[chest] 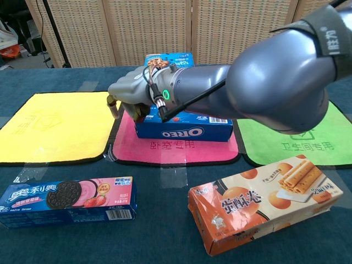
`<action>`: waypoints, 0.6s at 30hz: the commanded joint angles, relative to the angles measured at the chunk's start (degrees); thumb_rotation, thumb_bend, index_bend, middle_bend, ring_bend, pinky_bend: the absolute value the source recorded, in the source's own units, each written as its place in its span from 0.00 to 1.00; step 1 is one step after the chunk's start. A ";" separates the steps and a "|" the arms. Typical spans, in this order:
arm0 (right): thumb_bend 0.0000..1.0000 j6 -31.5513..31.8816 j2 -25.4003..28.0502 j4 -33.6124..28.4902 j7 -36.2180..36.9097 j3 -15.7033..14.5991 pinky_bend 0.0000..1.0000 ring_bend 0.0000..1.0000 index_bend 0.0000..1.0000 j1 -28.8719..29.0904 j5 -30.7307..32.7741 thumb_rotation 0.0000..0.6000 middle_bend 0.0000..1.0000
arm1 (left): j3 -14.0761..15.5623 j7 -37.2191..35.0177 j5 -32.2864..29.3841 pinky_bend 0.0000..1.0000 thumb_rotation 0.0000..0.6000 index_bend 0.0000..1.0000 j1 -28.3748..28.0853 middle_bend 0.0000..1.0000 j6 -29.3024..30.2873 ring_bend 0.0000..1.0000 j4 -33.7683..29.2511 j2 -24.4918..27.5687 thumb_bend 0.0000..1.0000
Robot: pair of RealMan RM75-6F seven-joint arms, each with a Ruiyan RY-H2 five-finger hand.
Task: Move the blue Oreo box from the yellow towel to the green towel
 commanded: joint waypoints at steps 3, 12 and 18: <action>1.00 -1.91 -1.15 1.28 1.60 -1.24 0.08 0.01 0.25 0.93 -1.05 1.00 0.14 | -0.37 0.55 -0.43 0.00 1.00 0.00 -0.34 0.00 -1.07 0.00 0.08 -0.17 0.00; 1.00 -3.44 -2.24 5.17 2.39 -4.44 0.09 0.02 0.25 1.66 -2.16 1.00 0.14 | -0.80 0.24 -0.37 0.00 1.00 0.00 -0.22 0.00 -2.03 0.00 0.29 -0.10 0.00; 1.00 -3.05 -1.77 7.68 0.40 -7.05 0.12 0.08 0.32 1.45 0.78 1.00 0.20 | -0.94 -0.19 -0.05 0.00 1.00 0.00 -0.13 0.00 -2.61 0.00 0.41 0.02 0.00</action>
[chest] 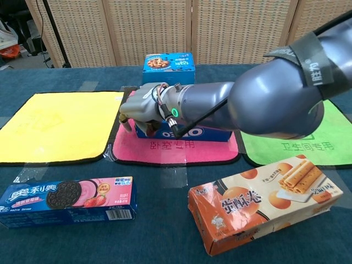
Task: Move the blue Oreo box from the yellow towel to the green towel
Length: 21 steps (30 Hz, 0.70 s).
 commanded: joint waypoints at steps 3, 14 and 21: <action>1.00 0.13 1.86 0.23 -1.32 -2.19 0.16 0.14 0.36 -0.68 3.62 1.00 0.25 | -0.20 -0.24 0.05 0.00 1.00 0.00 0.11 0.00 -0.25 0.00 0.16 0.07 0.00; 1.00 2.14 9.65 -6.45 -1.36 -6.55 0.24 0.20 0.41 -3.84 4.46 1.00 0.30 | -0.12 0.12 1.23 0.00 1.00 0.00 0.50 0.00 -0.01 0.00 -0.62 0.12 0.00; 1.00 4.26 15.48 -11.25 -1.90 -10.36 0.24 0.21 0.42 -6.04 2.52 1.00 0.31 | 0.28 0.81 2.72 0.00 1.00 0.00 0.81 0.00 0.48 0.00 -1.23 -0.07 0.00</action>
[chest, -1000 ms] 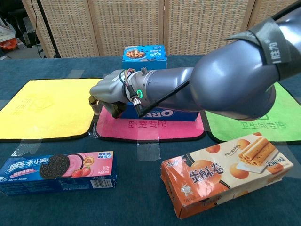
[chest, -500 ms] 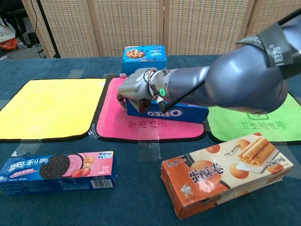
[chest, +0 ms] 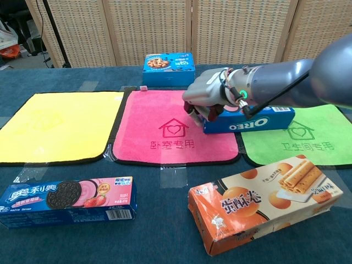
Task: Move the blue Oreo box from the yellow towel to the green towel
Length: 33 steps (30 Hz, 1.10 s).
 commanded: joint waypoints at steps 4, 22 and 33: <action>1.00 1.60 4.53 -2.96 0.97 -2.66 0.24 0.21 0.42 -2.61 -0.96 1.00 0.31 | 0.27 0.74 0.87 0.00 1.00 0.00 0.22 0.00 0.41 0.00 -0.46 -0.26 0.00; 1.00 5.04 16.33 -14.00 13.04 0.03 0.24 0.21 0.43 -8.90 -7.29 1.00 0.30 | 1.08 0.55 4.37 0.00 1.00 0.00 1.22 0.00 1.46 0.00 -2.06 0.20 0.00; 0.00 33.66 29.22 -22.33 37.08 2.97 0.07 0.00 0.00 -28.49 -39.60 1.00 0.00 | 2.21 -0.62 8.09 0.00 1.00 0.00 2.82 0.00 3.85 0.00 -0.36 -0.49 0.00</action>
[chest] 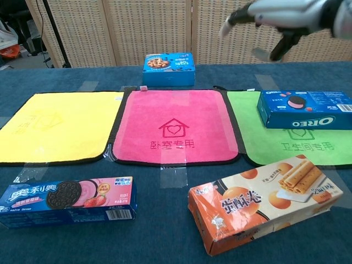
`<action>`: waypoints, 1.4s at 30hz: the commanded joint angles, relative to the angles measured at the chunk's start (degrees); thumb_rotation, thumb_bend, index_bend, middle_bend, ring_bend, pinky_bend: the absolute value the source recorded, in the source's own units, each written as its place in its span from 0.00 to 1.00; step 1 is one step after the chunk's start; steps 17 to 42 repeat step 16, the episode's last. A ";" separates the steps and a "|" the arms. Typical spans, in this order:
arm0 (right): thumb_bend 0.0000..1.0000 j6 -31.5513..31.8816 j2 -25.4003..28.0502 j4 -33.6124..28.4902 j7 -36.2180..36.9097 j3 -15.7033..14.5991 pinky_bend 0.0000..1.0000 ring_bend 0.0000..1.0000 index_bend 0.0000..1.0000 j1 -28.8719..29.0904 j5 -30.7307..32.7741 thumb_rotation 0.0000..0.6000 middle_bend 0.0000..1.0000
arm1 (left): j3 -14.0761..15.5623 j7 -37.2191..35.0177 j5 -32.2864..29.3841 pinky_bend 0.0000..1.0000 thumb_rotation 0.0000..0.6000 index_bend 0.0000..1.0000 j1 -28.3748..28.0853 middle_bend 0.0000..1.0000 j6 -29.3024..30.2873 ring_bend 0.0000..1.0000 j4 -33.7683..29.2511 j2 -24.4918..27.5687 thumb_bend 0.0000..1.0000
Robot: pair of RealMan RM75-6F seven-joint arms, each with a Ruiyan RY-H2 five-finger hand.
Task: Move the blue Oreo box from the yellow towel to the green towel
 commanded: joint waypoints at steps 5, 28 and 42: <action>0.00 23.22 5.73 0.21 17.08 -1.46 0.04 0.00 0.00 -20.37 -14.39 1.00 0.00 | 0.16 0.07 2.19 0.00 1.00 0.00 1.07 0.00 3.08 0.00 3.53 -2.84 0.00; 0.00 30.84 -0.28 6.24 27.89 -5.12 0.00 0.00 0.00 -37.03 -13.80 1.00 0.00 | 0.74 -2.25 3.40 0.00 1.00 0.00 3.34 0.00 5.97 0.00 9.15 -6.03 0.00; 0.00 30.84 -0.28 6.24 27.89 -5.12 0.00 0.00 0.00 -37.03 -13.80 1.00 0.00 | 0.74 -2.25 3.40 0.00 1.00 0.00 3.34 0.00 5.97 0.00 9.15 -6.03 0.00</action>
